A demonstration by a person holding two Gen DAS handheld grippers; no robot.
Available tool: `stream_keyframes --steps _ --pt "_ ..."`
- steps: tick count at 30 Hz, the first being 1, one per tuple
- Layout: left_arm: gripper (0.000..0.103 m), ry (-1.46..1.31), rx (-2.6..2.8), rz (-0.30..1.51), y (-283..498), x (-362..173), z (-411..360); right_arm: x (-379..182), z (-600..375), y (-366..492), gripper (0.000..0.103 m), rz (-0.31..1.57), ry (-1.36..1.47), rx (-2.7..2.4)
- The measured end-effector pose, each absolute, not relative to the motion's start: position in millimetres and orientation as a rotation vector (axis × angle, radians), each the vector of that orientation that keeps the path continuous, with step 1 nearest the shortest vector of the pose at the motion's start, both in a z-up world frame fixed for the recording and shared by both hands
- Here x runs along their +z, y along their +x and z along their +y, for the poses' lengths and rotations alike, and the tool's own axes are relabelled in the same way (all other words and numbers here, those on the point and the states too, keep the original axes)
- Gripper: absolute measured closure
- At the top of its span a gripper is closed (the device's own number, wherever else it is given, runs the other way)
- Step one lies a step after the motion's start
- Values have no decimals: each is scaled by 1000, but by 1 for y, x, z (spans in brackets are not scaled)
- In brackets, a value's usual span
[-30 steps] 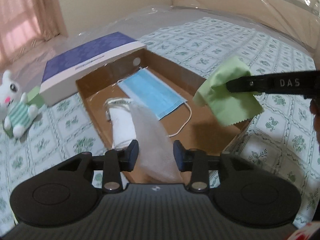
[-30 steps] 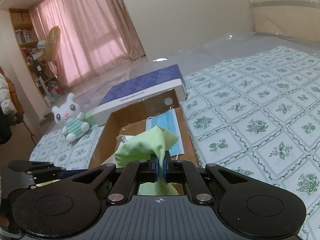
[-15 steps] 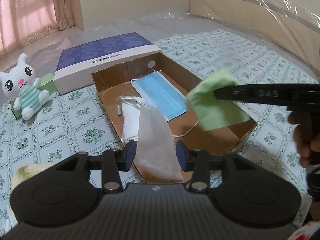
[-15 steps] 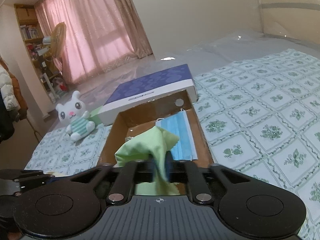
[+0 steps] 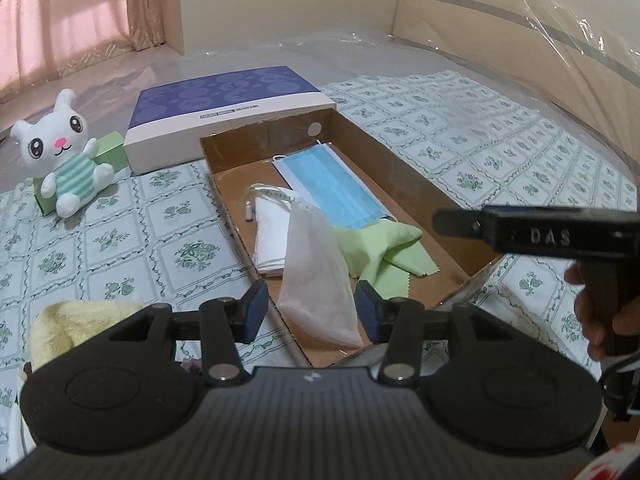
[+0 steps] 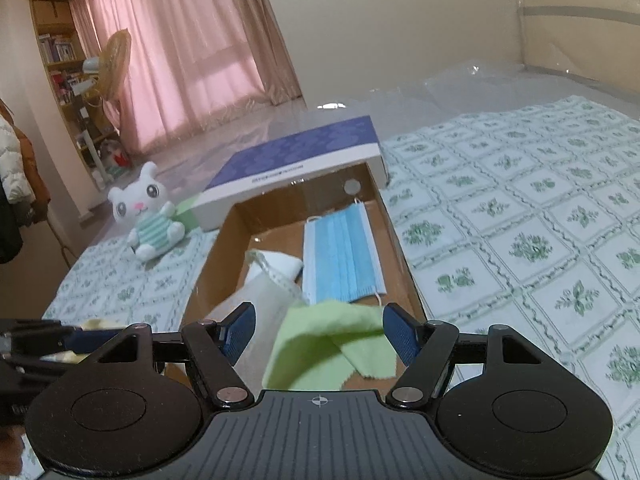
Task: Organize soft objects
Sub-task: 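Lower plastic bag and green cloth into the box and open both tools, then withdraw both tools from the box toward the yellow towel pile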
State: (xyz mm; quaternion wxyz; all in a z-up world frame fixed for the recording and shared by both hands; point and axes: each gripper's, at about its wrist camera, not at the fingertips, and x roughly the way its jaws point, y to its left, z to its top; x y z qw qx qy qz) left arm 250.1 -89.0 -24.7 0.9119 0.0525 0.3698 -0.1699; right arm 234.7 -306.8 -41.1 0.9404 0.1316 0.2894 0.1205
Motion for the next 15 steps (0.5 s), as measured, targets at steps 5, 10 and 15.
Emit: stream_keyframes --steps 5,10,15 --pt "55 91 -335 764 241 -19 -85 -40 -308 222 33 610 261 242" --pt "54 69 -321 763 227 -12 -80 -35 -304 205 33 618 248 251" --pt "54 46 -300 761 212 -4 -74 -24 -298 190 33 625 248 254"
